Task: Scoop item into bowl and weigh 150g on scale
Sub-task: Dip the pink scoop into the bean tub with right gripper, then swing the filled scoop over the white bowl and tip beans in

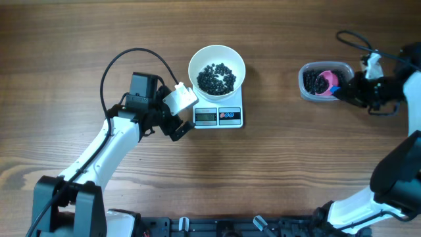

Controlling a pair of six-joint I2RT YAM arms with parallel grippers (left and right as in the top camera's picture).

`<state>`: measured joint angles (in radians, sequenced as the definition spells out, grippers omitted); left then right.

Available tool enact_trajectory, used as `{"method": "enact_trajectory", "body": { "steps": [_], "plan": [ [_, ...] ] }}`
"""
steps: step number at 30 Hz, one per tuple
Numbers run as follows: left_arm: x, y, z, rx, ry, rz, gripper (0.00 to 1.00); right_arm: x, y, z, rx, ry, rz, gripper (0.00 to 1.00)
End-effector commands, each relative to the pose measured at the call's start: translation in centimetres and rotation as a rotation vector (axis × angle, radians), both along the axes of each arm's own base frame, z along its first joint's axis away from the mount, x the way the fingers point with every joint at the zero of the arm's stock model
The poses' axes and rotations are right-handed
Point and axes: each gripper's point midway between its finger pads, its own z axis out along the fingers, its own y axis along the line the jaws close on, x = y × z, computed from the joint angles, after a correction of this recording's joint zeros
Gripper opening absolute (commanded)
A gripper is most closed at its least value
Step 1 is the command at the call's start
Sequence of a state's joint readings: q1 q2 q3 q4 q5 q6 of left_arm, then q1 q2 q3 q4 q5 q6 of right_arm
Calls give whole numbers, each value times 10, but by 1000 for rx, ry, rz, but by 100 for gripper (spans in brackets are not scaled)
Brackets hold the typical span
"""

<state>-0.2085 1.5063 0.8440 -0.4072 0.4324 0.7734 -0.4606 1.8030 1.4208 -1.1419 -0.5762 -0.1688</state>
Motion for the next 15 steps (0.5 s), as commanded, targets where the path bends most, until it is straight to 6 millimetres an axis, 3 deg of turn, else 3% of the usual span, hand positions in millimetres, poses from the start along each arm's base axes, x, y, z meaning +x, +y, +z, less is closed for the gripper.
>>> {"method": "enact_trajectory", "body": {
  "steps": [1,4,8,11,15],
  "plan": [
    [-3,1,-4,-4,13,-7,100,-3,-5,6,103,-52,2,4],
    [-3,1,-4,-4,13,-7,100,-8,-11,14,163,-89,-12,4],
    [-3,1,-4,-4,13,-7,100,-8,-6,27,242,-144,-3,4],
    [-3,1,-4,-4,13,-7,100,-7,7,39,318,-197,29,4],
    [-3,1,-4,-4,13,-7,100,-2,39,53,408,-229,97,4]
  ]
}}
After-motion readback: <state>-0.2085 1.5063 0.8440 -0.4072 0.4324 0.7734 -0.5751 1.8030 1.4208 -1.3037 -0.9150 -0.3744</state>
